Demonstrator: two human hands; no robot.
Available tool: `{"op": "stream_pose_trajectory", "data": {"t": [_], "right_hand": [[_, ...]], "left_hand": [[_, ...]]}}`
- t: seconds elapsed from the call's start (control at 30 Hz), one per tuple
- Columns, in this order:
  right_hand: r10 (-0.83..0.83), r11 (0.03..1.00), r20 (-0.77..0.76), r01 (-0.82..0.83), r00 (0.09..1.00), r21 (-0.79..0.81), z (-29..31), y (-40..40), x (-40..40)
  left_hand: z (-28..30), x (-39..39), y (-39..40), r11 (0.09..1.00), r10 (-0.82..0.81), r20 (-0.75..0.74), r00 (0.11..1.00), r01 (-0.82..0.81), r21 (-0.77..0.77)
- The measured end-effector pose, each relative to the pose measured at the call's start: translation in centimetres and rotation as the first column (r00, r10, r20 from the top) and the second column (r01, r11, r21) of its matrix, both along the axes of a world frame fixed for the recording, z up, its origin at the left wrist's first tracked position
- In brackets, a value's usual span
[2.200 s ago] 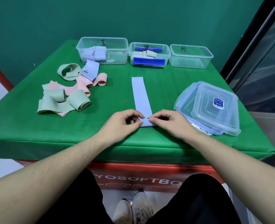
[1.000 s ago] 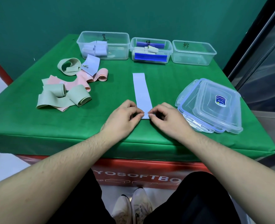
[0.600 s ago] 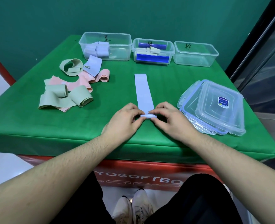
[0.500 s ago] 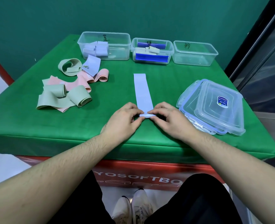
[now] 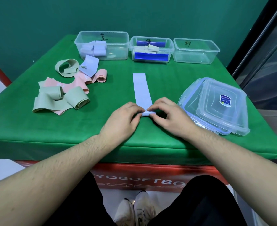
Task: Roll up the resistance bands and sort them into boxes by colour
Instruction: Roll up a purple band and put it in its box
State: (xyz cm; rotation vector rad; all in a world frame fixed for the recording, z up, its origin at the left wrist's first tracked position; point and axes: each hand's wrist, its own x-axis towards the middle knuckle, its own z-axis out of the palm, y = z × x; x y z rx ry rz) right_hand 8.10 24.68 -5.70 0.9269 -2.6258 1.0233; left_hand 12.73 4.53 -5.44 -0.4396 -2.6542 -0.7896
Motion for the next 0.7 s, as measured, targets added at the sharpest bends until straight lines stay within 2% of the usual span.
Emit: {"op": "stream_pose_trajectory", "data": {"t": [0.17, 0.3, 0.53, 0.7], "right_hand": [[-0.010, 0.999, -0.036, 0.012, 0.999, 0.050, -0.1, -0.3, -0.3], [-0.035, 0.997, -0.027, 0.037, 0.999, 0.071, -0.2, -0.4, -0.4], [-0.031, 0.999, 0.017, 0.031, 0.999, -0.012, -0.1, -0.5, -0.3], [-0.039, 0.999, -0.045, 0.039, 0.998, -0.001, 0.0, -0.1, 1.2]], "left_hand": [[0.2, -0.3, 0.3, 1.000, 0.008, -0.009, 1.000, -0.008, 0.012], [0.4, -0.3, 0.5, 0.997, 0.001, -0.010, 1.000, -0.002, -0.078], [0.4, -1.1, 0.1, 0.998, -0.001, -0.025, 1.000, -0.001, -0.056], [0.7, 0.1, -0.1, 0.998, -0.047, -0.024, 0.999, 0.046, -0.053]]}}
